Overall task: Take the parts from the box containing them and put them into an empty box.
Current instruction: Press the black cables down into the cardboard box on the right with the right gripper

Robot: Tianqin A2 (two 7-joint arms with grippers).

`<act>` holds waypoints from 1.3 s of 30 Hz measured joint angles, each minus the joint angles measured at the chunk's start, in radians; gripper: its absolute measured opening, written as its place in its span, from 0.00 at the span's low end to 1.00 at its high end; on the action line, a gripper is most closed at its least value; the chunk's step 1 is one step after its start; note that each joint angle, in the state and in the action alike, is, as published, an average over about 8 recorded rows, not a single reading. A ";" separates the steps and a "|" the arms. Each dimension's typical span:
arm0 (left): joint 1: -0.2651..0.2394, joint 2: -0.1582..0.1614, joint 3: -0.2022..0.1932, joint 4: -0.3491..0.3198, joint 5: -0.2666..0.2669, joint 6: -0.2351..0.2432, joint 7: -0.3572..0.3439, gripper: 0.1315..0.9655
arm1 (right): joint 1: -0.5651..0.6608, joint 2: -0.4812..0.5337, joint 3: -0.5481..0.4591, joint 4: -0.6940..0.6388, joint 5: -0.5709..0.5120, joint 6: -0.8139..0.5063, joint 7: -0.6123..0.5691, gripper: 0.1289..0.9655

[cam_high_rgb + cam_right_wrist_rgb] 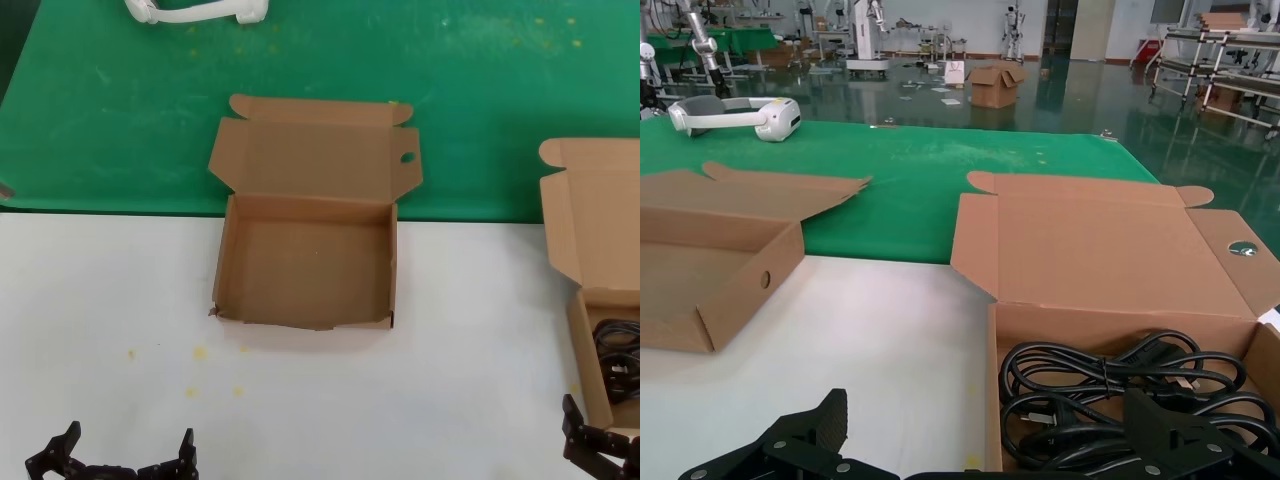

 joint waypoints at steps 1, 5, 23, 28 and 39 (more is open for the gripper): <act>0.000 0.000 0.000 0.000 0.000 0.000 0.000 1.00 | 0.000 0.000 0.000 0.000 0.000 0.000 0.000 1.00; 0.000 0.000 0.000 0.000 0.000 0.000 0.000 1.00 | 0.000 0.000 0.000 0.000 0.000 0.000 0.000 1.00; 0.000 0.000 0.000 0.000 0.000 0.000 0.000 1.00 | 0.000 0.008 -0.009 0.007 -0.020 0.003 -0.021 1.00; 0.000 0.000 0.000 0.000 0.000 0.000 0.000 1.00 | -0.003 0.031 -0.015 0.019 -0.026 0.018 -0.033 1.00; 0.000 0.000 0.000 0.000 0.000 0.000 0.000 1.00 | -0.023 0.119 0.025 0.012 0.005 0.049 -0.023 1.00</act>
